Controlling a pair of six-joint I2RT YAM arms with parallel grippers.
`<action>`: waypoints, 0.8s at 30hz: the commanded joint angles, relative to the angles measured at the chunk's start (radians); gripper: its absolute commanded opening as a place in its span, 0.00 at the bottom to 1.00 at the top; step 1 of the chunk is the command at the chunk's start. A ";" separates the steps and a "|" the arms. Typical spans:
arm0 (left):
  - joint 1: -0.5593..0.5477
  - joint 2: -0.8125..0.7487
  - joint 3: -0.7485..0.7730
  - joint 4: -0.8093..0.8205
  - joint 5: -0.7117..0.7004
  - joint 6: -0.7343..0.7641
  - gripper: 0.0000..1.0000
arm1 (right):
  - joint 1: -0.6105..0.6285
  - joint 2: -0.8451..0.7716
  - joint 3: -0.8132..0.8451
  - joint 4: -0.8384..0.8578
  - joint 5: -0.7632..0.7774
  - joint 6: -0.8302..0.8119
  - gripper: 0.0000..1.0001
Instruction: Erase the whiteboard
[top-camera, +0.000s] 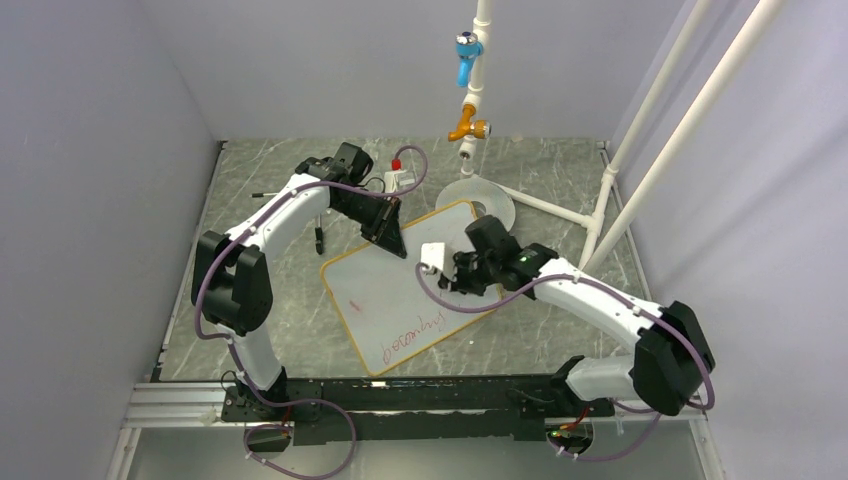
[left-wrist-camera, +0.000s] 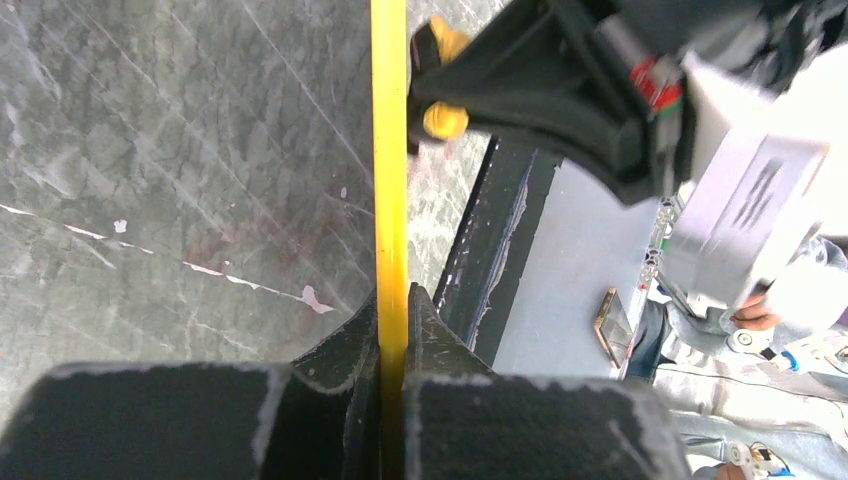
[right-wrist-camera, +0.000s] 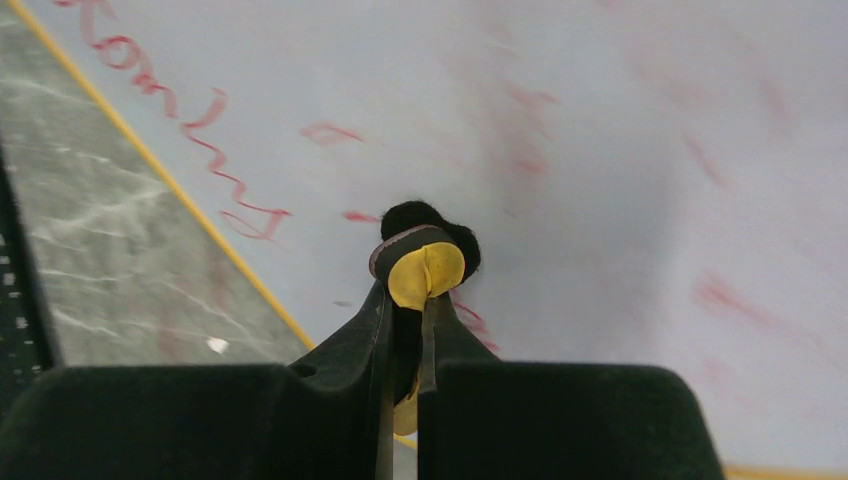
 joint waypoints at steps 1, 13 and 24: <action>-0.015 -0.066 0.010 -0.018 0.099 0.010 0.00 | -0.075 -0.060 0.007 0.059 0.024 -0.001 0.00; -0.014 -0.059 0.009 -0.018 0.095 0.011 0.00 | 0.073 -0.007 -0.055 0.025 0.025 -0.071 0.00; -0.018 -0.058 0.011 -0.019 0.098 0.012 0.00 | -0.048 -0.057 0.071 0.080 0.079 0.028 0.00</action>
